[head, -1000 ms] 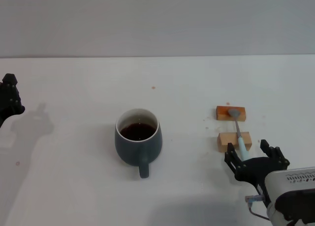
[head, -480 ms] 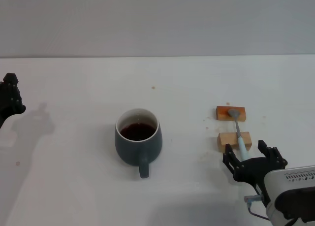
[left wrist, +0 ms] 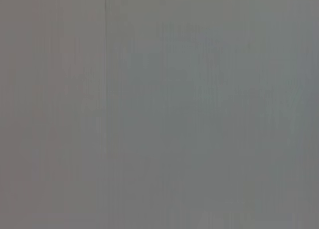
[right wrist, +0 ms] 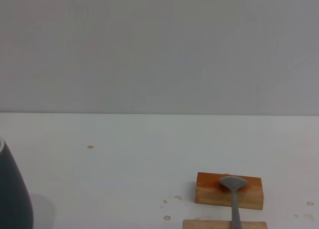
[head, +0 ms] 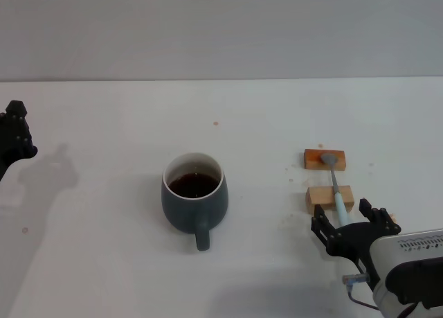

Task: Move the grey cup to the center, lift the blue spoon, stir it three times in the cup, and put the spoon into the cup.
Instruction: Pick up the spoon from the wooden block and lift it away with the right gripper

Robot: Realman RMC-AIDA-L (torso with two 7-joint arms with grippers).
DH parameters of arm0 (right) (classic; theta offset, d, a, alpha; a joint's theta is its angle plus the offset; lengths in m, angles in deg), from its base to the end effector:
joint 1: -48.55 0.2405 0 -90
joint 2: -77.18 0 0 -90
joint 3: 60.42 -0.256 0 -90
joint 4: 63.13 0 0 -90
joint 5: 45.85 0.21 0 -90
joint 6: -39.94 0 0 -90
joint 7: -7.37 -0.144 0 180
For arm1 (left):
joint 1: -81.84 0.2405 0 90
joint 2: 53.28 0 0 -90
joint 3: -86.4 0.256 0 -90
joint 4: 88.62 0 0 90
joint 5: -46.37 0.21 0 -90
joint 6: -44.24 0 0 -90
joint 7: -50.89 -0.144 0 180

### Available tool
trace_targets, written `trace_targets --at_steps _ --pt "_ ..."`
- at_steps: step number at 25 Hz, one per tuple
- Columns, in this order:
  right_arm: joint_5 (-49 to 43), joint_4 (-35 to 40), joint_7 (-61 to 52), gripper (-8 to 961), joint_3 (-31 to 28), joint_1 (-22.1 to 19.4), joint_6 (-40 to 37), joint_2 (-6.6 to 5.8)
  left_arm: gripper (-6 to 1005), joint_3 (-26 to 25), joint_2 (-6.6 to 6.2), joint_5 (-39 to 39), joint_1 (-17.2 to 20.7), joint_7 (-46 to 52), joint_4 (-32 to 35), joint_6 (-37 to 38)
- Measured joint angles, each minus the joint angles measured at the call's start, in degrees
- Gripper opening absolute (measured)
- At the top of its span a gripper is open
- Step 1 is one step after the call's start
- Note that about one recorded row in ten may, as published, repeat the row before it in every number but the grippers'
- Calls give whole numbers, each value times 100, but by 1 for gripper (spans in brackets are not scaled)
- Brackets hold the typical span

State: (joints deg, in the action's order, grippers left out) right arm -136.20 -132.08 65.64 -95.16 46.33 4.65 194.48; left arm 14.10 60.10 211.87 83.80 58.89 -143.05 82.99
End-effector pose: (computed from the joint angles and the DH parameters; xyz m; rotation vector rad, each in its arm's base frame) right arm 0.2473 0.2333 -0.1119 -1.7977 0.8717 0.3631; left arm -0.3229 0.2941 0.0251 -1.6273 -0.5934 -0.6134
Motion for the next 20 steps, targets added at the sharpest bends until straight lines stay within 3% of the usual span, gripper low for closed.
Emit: trace_targets --at_steps 20 --pt "-7 20 1 766 3 39 22 9 -2 -16 4 0 6 -58 -47 -1"
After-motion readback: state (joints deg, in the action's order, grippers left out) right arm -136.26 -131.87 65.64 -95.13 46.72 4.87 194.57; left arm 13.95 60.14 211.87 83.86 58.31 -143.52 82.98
